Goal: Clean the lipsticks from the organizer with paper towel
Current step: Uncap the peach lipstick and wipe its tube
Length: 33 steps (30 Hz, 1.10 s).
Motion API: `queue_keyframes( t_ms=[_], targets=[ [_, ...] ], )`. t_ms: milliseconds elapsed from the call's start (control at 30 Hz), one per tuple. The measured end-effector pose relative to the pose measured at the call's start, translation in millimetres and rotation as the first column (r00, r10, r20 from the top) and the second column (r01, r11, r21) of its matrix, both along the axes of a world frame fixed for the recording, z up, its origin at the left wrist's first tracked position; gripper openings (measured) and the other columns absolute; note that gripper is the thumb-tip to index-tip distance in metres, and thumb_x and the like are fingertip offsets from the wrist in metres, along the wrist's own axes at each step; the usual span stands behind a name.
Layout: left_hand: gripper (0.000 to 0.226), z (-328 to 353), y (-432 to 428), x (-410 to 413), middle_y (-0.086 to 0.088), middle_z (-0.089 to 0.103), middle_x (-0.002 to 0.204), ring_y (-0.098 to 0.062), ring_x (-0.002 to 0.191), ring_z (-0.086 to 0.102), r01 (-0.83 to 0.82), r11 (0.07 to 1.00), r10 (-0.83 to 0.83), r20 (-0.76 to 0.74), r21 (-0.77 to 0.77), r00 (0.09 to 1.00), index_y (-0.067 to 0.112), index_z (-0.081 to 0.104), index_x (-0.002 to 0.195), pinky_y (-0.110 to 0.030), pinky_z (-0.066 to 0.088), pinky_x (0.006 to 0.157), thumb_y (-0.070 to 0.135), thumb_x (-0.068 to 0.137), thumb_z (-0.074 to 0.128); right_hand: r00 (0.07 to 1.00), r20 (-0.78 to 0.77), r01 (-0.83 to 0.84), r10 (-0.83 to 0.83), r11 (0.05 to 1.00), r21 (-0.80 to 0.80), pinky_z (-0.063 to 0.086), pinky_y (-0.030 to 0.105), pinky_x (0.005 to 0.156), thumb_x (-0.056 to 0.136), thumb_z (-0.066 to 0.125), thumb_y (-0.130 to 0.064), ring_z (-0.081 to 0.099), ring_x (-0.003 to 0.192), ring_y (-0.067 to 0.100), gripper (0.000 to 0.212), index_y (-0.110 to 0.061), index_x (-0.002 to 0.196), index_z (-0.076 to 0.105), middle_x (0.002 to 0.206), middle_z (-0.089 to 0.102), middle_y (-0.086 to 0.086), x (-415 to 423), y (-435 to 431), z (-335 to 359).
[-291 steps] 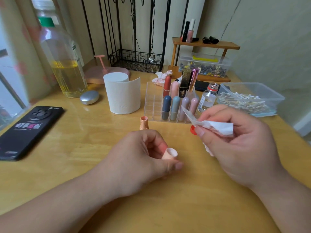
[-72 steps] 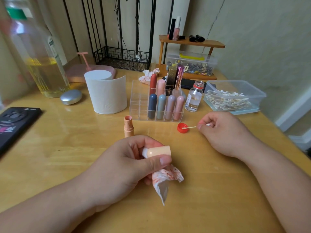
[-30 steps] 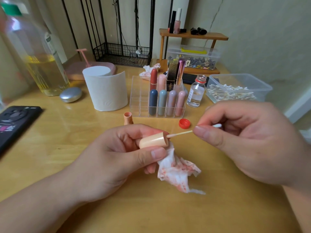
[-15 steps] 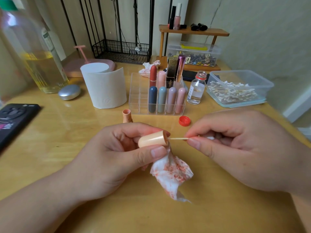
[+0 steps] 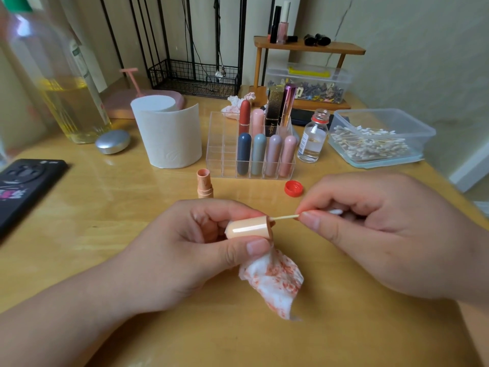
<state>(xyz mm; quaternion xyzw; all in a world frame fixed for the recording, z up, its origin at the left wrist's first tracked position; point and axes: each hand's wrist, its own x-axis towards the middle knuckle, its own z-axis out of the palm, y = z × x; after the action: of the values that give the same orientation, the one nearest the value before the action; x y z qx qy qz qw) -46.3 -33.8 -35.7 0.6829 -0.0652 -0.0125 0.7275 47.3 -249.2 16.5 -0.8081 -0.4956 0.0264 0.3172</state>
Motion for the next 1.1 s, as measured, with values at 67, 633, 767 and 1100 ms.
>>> queue_keyframes(
  t_ms=[67,633,767,1100],
  targets=[
    [0.019,-0.9,0.0,-0.4,-0.015,0.074,0.088,-0.018,0.079,0.068,-0.004,1.000,0.004,-0.005,-0.011,1.000,0.007,0.075,0.098,-0.022,0.053,0.071,0.013,0.080,0.078,0.999,-0.052,-0.001,0.001,1.000,-0.011,0.033,0.013,0.045,0.088,0.062,-0.025,0.045,0.048,0.005,0.012,-0.022,0.078,0.068,0.057,0.055,-0.010,0.8,-0.3,-1.1],
    [0.015,-3.5,-2.1,-0.4,-0.010,0.073,0.081,-0.014,0.070,0.065,0.033,0.999,-0.034,-0.028,-0.016,0.999,0.006,0.074,0.098,-0.025,0.052,0.067,0.008,0.083,0.071,0.974,-0.227,-0.026,0.010,0.997,-0.070,0.035,0.013,0.046,0.085,0.062,-0.029,0.044,0.047,0.003,0.012,-0.023,0.076,0.068,0.053,0.053,-0.011,0.0,2.4,-2.7],
    [0.019,-4.3,-3.1,-1.1,-0.011,0.073,0.084,-0.013,0.072,0.065,0.051,0.998,-0.050,-0.024,0.036,0.998,0.003,0.073,0.102,-0.026,0.051,0.068,0.010,0.084,0.072,0.919,-0.380,-0.131,0.103,0.990,-0.048,0.039,0.018,0.047,0.088,0.062,-0.024,0.047,0.045,0.004,0.012,-0.022,0.078,0.068,0.050,0.056,-0.007,-3.6,1.3,0.7],
    [0.018,-3.1,-1.6,-1.1,-0.014,0.075,0.086,-0.017,0.076,0.069,0.012,0.999,-0.011,-0.022,0.038,1.000,0.005,0.074,0.098,-0.026,0.053,0.069,0.012,0.081,0.073,0.981,-0.192,-0.002,-0.022,0.992,-0.123,0.043,0.030,0.046,0.096,0.061,-0.022,0.050,0.046,0.010,0.019,-0.025,0.077,0.064,0.056,0.061,0.000,-2.8,6.7,-2.2]
  ],
)
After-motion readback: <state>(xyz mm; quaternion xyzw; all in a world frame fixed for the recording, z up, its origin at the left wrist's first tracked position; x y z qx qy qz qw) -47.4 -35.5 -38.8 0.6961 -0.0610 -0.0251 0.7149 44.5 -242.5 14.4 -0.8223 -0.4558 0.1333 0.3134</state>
